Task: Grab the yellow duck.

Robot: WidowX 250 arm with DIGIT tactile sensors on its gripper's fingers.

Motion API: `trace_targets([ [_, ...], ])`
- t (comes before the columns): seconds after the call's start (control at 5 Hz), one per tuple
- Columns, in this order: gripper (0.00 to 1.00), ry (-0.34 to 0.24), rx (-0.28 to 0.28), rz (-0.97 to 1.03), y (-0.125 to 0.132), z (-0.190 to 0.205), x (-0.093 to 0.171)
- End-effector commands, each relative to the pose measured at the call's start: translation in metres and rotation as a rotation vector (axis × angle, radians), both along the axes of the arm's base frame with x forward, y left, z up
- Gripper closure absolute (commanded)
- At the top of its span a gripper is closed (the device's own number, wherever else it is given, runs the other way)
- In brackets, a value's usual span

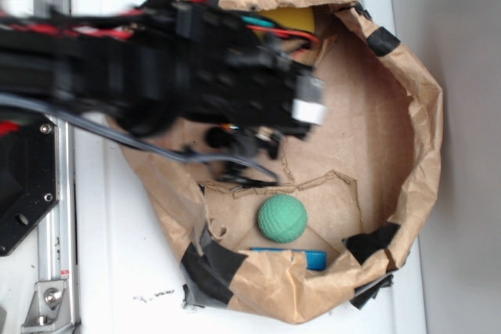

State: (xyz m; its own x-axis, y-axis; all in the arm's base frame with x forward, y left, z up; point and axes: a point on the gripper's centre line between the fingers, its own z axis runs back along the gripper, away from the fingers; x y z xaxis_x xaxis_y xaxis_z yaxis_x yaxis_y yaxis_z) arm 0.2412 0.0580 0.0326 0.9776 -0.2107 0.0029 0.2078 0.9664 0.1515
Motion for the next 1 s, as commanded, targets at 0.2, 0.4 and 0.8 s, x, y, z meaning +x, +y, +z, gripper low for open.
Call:
trace_targets([
  [0.2, 0.00, -0.152, -0.030, 0.055, 0.004, 0.041, -0.017],
  [0.4, 0.00, -0.132, -0.020, 0.041, 0.003, 0.035, -0.017],
  [0.8, 0.00, -0.132, -0.022, 0.008, -0.024, -0.014, 0.005],
])
